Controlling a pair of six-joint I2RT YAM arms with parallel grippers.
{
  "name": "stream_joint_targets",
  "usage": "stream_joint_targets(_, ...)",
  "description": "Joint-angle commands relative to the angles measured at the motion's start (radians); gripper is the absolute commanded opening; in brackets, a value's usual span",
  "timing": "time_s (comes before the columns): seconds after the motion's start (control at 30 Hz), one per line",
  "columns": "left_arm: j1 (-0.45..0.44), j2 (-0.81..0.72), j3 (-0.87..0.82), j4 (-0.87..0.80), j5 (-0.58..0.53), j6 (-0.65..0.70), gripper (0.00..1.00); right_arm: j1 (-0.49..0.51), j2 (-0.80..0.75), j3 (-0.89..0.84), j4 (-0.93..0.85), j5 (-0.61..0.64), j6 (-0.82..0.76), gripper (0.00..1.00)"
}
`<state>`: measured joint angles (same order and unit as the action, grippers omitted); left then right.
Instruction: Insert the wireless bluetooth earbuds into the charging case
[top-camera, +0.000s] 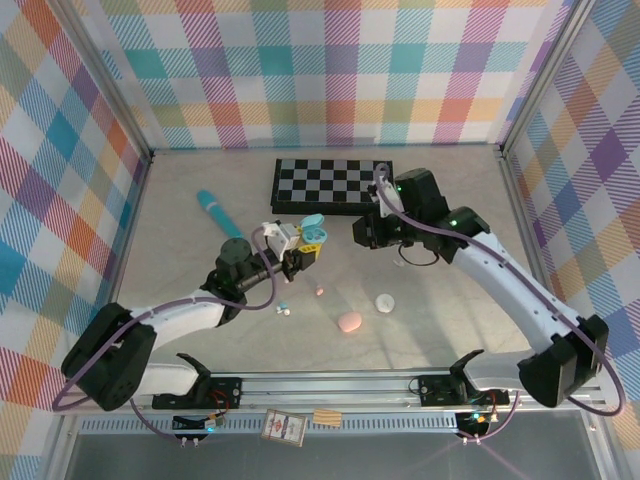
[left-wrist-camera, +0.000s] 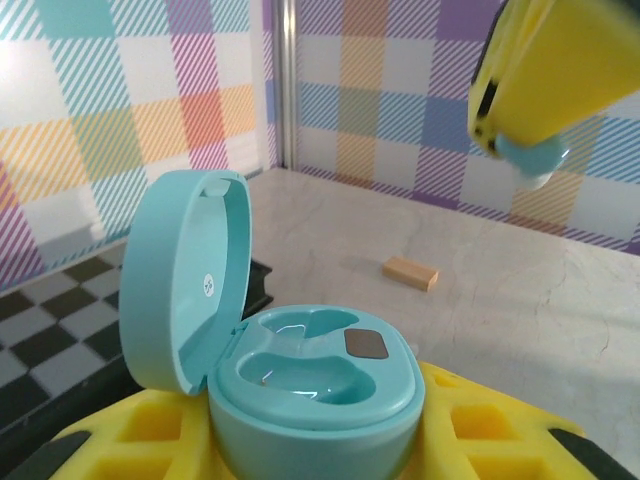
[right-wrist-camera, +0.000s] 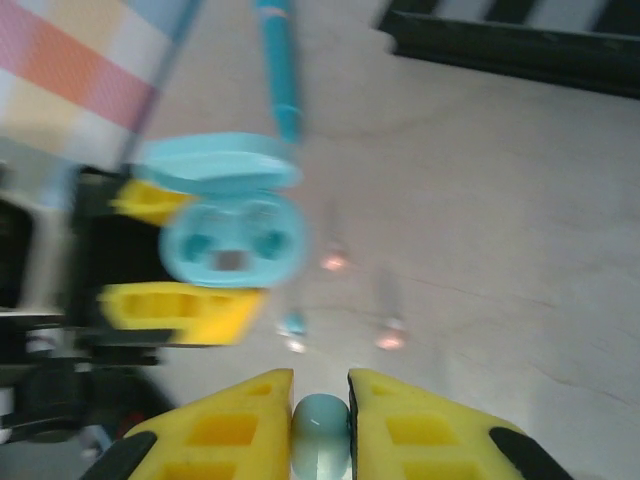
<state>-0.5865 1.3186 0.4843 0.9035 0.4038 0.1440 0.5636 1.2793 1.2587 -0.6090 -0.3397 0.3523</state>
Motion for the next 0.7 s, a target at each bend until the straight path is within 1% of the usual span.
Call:
stream_joint_targets(0.0, -0.024, 0.055, 0.069, 0.169, 0.058, 0.006, 0.27, -0.004, -0.012, -0.034, 0.184, -0.207, 0.108, 0.21)
stream_joint_targets(0.1, -0.040, 0.108, 0.101, 0.231, 0.076, -0.009, 0.27, -0.004, -0.013, -0.038, 0.267, -0.255, 0.149, 0.21)
stream_joint_targets(0.2, -0.058, 0.139, 0.123, 0.253, 0.081, -0.009, 0.27, -0.004, -0.004, -0.041, 0.314, -0.282, 0.169, 0.21)
stream_joint_targets(0.4, -0.091, 0.161, 0.143, 0.257, 0.093, -0.005, 0.27, -0.004, 0.020, -0.046, 0.327, -0.254, 0.157, 0.21)
stream_joint_targets(0.67, -0.105, 0.148, 0.149, 0.263, 0.095, -0.026, 0.27, -0.005, 0.035, -0.071, 0.360, -0.208, 0.144, 0.21)
